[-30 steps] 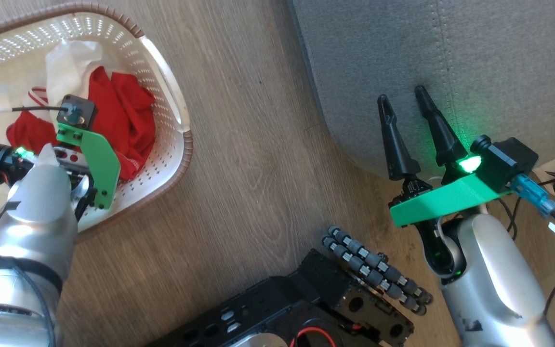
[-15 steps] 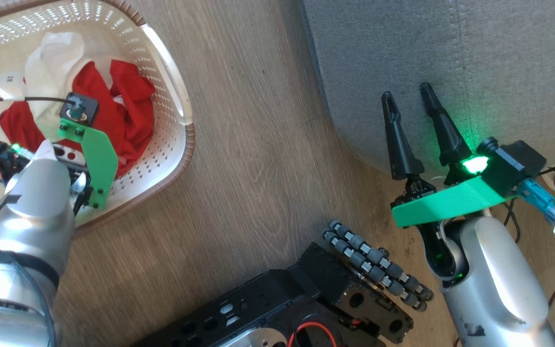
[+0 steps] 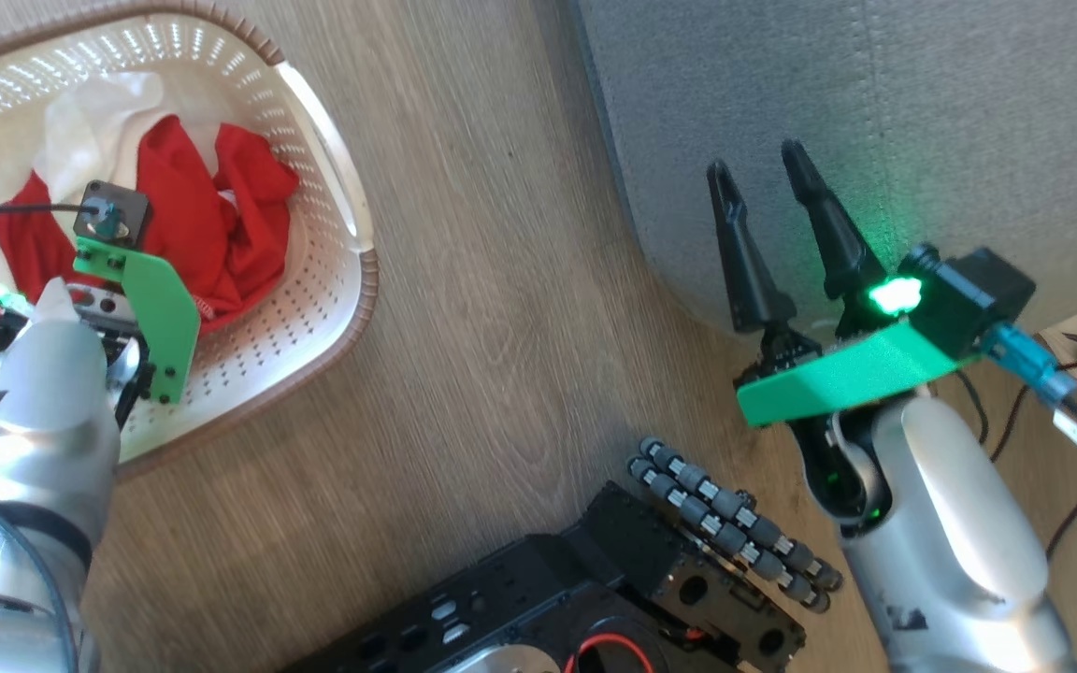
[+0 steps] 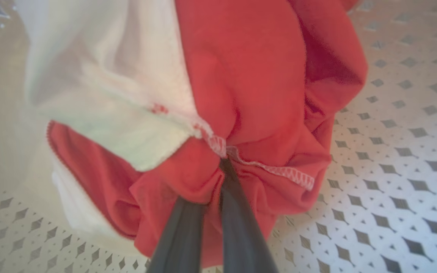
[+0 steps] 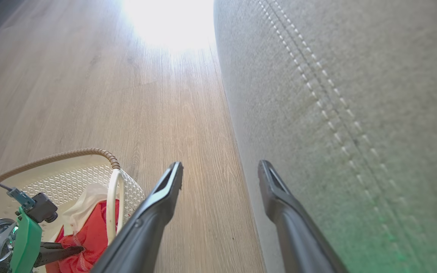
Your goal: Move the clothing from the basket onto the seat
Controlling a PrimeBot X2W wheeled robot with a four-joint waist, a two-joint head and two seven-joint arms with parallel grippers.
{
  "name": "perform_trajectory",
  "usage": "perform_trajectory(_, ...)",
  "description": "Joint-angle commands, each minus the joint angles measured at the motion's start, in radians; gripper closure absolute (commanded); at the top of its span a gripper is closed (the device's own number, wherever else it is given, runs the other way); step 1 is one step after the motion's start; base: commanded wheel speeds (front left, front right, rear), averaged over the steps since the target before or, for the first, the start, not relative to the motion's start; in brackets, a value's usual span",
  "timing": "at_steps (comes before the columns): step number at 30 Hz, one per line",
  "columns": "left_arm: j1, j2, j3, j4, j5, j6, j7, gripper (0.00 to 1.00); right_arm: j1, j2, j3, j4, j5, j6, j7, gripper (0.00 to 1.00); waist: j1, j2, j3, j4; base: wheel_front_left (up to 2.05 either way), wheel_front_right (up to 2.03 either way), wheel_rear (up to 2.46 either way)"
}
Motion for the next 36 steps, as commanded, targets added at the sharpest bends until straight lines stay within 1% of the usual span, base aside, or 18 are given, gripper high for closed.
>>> perform_trajectory(1, 0.039, 0.023, 0.025, -0.007, -0.005, 0.005, -0.013, 1.00, 0.023, -0.008, 0.014, -0.016, 0.004, 0.000, -0.005, 0.00, -0.0001, 0.0000, -0.017, 0.003, 0.00, 0.00, 0.00)
perform_trajectory(6, 0.077, -0.010, 0.034, -0.007, -0.031, 0.009, -0.080, 1.00, 0.018, -0.008, -0.015, -0.003, -0.020, 0.000, -0.005, 0.00, -0.0001, 0.0000, -0.103, 0.045, 0.00, 0.00, 0.00)
perform_trajectory(11, 0.141, -0.054, 0.049, -0.007, -0.066, 0.005, -0.151, 1.00, 0.035, -0.008, -0.045, 0.009, -0.059, 0.000, -0.005, 0.00, -0.0001, 0.0000, -0.225, 0.102, 0.00, 0.00, 0.00)
perform_trajectory(16, 0.191, -0.108, 0.059, -0.007, -0.097, -0.012, -0.259, 1.00, 0.065, -0.009, -0.081, 0.019, -0.094, 0.000, -0.005, 0.00, -0.0001, 0.0000, -0.348, 0.167, 0.00, 0.00, 0.00)
perform_trajectory(21, 0.237, -0.141, 0.063, -0.055, -0.112, -0.022, -0.314, 1.00, 0.094, -0.023, -0.093, 0.030, -0.111, 0.000, -0.005, 0.00, -0.0001, 0.0000, -0.459, 0.232, 0.00, 0.00, 0.00)
perform_trajectory(22, 0.247, -0.144, 0.066, -0.081, -0.114, -0.020, -0.316, 1.00, 0.101, -0.027, -0.095, 0.031, -0.113, 0.000, -0.005, 0.00, -0.0001, 0.0000, -0.477, 0.245, 0.00, 0.00, 0.00)
perform_trajectory(26, 0.324, -0.155, 0.094, -0.277, -0.113, -0.005, -0.318, 1.00, 0.136, -0.044, -0.111, 0.036, -0.119, 0.000, -0.005, 0.00, -0.0001, 0.0000, -0.555, 0.302, 0.00, 0.00, 0.00)
perform_trajectory(31, 0.435, -0.165, 0.144, -0.482, -0.100, -0.005, -0.318, 1.00, 0.176, -0.055, -0.122, 0.043, -0.122, 0.000, -0.005, 0.00, -0.0001, 0.0000, -0.648, 0.355, 0.00, 0.00, 0.00)
perform_trajectory(33, 0.475, -0.170, 0.167, -0.559, -0.090, -0.003, -0.318, 1.00, 0.193, -0.057, -0.126, 0.045, -0.121, 0.000, -0.005, 0.00, -0.0001, 0.0000, -0.680, 0.372, 0.00, 0.00, 0.00)
perform_trajectory(34, 0.475, -0.170, 0.167, -0.559, -0.090, -0.003, -0.318, 1.00, 0.193, -0.057, -0.126, 0.045, -0.121, 0.000, -0.005, 0.00, -0.0001, 0.0000, -0.680, 0.372, 0.00, 0.00, 0.00)
perform_trajectory(35, 0.511, -0.176, 0.195, -0.641, -0.083, -0.006, -0.318, 1.00, 0.208, -0.057, -0.125, 0.045, -0.121, 0.000, -0.005, 0.00, -0.0001, 0.0000, -0.709, 0.385, 0.00, 0.00, 0.00)
perform_trajectory(36, 0.528, -0.179, 0.209, -0.683, -0.078, -0.007, -0.318, 1.00, 0.216, -0.058, -0.125, 0.046, -0.121, 0.000, -0.005, 0.00, -0.0001, 0.0000, -0.722, 0.391, 0.00, 0.00, 0.00)
